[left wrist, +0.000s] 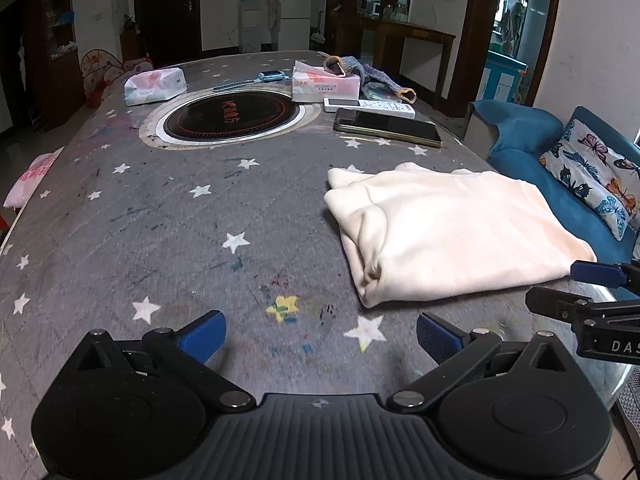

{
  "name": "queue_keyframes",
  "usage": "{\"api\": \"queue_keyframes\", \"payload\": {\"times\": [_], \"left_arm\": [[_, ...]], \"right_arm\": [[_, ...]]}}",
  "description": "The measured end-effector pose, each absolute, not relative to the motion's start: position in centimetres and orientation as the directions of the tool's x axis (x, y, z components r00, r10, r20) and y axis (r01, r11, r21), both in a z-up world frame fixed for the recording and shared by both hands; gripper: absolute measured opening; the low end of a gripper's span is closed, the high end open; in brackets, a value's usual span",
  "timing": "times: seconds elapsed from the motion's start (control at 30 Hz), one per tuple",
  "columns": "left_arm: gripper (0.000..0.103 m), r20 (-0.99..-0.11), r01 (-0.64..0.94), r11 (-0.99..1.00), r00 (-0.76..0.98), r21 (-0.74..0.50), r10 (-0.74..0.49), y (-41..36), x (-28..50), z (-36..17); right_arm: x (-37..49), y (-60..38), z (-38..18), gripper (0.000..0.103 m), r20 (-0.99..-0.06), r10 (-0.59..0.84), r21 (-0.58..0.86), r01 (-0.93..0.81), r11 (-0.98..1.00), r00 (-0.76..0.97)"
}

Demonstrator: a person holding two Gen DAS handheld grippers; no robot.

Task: Fold clothes

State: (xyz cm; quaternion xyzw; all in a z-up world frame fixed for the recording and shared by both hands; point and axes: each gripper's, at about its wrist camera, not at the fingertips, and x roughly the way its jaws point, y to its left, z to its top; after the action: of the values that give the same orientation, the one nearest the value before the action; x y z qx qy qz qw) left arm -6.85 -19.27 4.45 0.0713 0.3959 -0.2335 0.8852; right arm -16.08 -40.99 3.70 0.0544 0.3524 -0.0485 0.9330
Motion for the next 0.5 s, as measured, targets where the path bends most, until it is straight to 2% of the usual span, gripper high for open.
{"api": "queue_keyframes", "payload": {"times": [0.1, 0.2, 0.27, 0.4, 0.5], "left_arm": [[0.103, -0.734, 0.467, 0.882, 0.577, -0.063, -0.359, -19.0, -7.3, 4.6], [0.103, -0.731, 0.467, 0.882, 0.581, -0.061, -0.358, -18.8, -7.8, 4.6], [0.103, -0.729, 0.470, 0.881, 0.584, -0.056, -0.358, -18.7, -8.2, 4.6], [0.103, -0.726, 0.476, 0.878, 0.586, -0.052, -0.360, -18.5, -9.0, 4.6], [0.103, -0.726, 0.485, 0.873, 0.584, -0.046, -0.363, -18.5, -9.6, 4.4]], "right_arm": [[-16.5, -40.7, 3.7, 0.081, -0.663, -0.052, 0.067, 0.129, 0.989, 0.747], [-16.9, -40.3, 3.7, 0.085, -0.664, -0.055, 0.062, 0.129, 0.990, 0.745], [-17.2, -40.0, 3.7, 0.092, -0.665, -0.058, 0.058, 0.129, 0.990, 0.744], [-17.8, -39.8, 3.7, 0.094, -0.665, -0.066, 0.060, 0.141, 0.988, 0.744], [-18.3, -39.4, 3.6, 0.099, -0.666, -0.078, 0.049, 0.148, 0.988, 0.742]]}}
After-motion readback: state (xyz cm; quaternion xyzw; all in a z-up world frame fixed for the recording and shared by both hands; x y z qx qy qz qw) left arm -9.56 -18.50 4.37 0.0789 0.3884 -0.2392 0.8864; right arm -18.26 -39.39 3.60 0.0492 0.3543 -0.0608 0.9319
